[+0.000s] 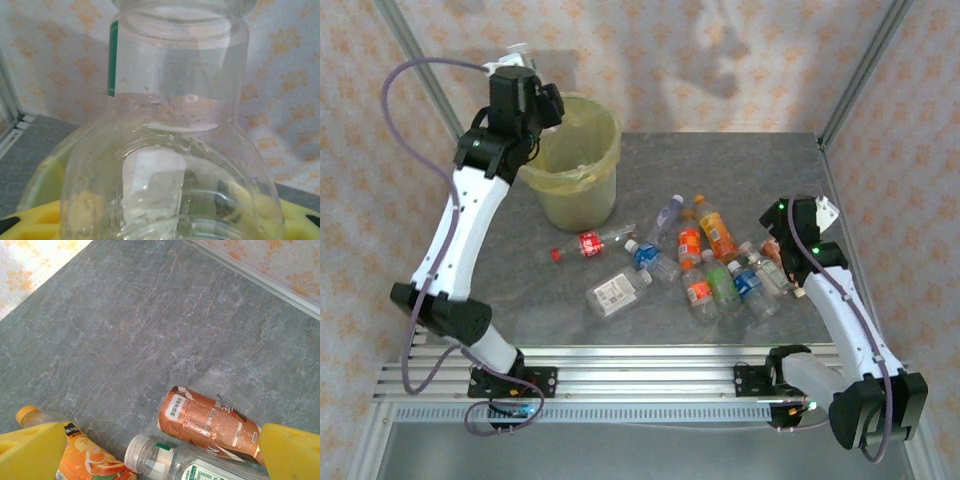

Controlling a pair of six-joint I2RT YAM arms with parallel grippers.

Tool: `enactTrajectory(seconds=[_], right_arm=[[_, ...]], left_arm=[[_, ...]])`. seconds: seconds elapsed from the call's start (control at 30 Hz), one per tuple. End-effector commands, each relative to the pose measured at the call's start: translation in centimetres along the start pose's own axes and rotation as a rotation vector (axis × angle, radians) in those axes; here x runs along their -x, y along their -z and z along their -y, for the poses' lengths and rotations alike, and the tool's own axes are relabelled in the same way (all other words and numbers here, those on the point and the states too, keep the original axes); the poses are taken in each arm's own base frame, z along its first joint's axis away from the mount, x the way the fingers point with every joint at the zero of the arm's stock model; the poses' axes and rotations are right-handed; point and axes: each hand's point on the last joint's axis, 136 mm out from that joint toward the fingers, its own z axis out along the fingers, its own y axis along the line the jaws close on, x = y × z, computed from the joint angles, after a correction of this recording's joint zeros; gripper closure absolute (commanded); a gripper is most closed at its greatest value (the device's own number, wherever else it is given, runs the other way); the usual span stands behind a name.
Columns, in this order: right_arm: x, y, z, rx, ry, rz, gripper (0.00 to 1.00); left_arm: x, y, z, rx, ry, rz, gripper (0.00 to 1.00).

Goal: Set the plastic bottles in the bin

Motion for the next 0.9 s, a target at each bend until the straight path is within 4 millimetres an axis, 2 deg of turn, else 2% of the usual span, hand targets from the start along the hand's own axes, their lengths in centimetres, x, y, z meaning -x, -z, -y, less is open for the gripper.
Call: enactTrajectory(seconds=[0.0, 0.27, 0.3, 0.53, 0.87], right_arm=[[0.8, 1.3, -0.3, 0.019, -0.006, 0.011, 0.01], [0.6, 1.7, 0.1, 0.01, 0.004, 0.002, 0.01], [0.7, 1.7, 0.1, 0.011, 0.005, 0.003, 0.01], [0.7, 1.8, 0.0, 0.011, 0.007, 0.002, 0.01], [0.5, 1.3, -0.1, 0.002, 0.009, -0.006, 0.01]], left_arm=[[-1.4, -1.2, 0.5, -0.021, -0.089, -0.099, 0.46], [-4.5, -5.8, 1.2, -0.018, -0.148, -0.233, 0.47], [-5.4, -6.7, 1.2, -0.021, -0.152, -0.259, 0.47], [-9.6, -10.4, -0.3, 0.013, -0.144, -0.4, 0.47], [-13.3, -12.8, -2.3, 0.064, -0.148, -0.527, 0.47]])
